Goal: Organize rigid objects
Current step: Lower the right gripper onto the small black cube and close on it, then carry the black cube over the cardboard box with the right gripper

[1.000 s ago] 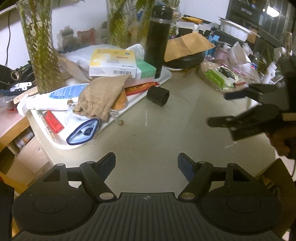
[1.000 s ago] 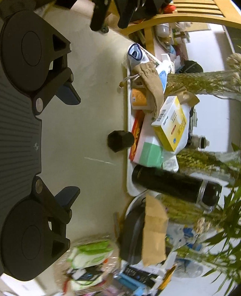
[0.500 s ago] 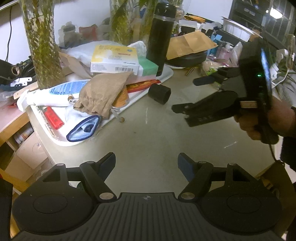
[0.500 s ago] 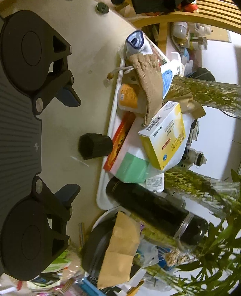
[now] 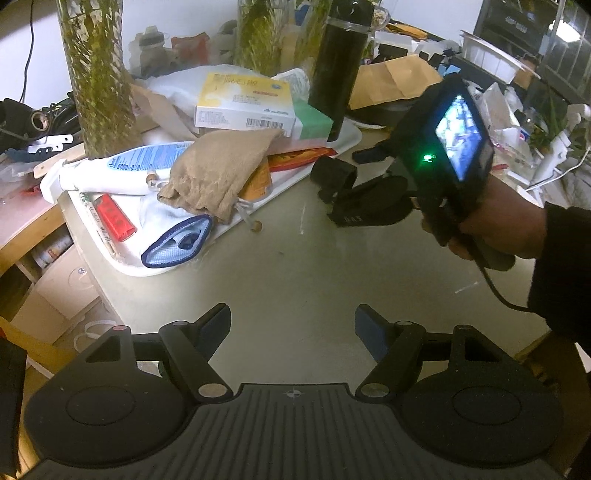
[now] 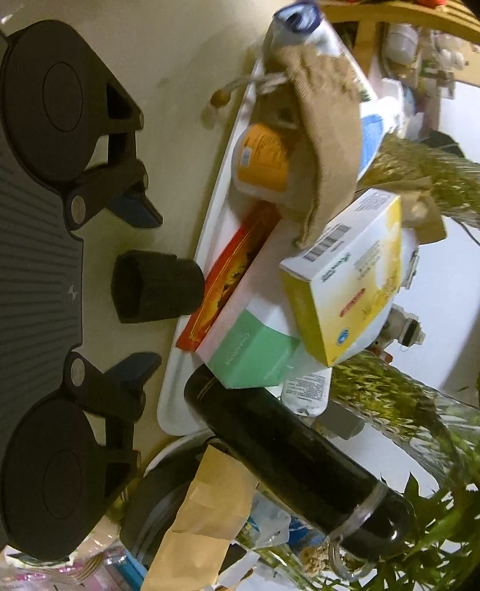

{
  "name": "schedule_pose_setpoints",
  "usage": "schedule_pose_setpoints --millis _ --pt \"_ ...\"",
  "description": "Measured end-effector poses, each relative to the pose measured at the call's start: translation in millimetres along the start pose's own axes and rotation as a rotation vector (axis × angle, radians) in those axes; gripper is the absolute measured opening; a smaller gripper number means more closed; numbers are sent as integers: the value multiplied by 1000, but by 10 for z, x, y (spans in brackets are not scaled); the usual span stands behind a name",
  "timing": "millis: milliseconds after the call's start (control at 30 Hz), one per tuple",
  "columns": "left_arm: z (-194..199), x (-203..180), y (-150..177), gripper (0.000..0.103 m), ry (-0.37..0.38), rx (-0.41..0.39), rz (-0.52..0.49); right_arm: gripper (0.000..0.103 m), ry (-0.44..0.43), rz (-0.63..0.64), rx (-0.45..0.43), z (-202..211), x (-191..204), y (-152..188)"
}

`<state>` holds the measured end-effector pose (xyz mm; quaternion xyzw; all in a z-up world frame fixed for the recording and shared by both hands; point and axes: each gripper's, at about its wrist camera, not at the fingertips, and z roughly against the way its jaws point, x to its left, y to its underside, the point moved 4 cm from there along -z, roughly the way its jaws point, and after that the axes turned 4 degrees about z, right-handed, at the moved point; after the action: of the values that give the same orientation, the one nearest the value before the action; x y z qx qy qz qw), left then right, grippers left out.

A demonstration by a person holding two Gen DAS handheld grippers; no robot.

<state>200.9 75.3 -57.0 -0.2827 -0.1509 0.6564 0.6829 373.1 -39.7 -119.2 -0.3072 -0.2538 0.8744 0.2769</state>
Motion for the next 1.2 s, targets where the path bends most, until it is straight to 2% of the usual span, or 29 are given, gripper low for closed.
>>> schedule_pose_setpoints --millis 33,67,300,600,800,933,1200 --pt "0 3 -1 74 -1 1 3 45 1 3 5 -30 -3 2" --pt "-3 6 -4 74 -1 2 5 44 -12 -3 13 -47 -18 -4" --pt "-16 2 -9 74 2 14 11 44 -41 -63 39 166 -283 15" --pt "-59 -124 -15 74 -2 22 -25 44 -75 -214 24 807 -654 326" --pt "-80 -235 21 74 -30 17 -75 44 -78 -315 28 1304 -673 633" --pt "-74 -316 17 74 -24 1 -95 44 -87 -368 35 1554 -632 812" --pt "-54 -472 35 74 -14 -28 -150 44 -89 -452 6 1986 -608 944"
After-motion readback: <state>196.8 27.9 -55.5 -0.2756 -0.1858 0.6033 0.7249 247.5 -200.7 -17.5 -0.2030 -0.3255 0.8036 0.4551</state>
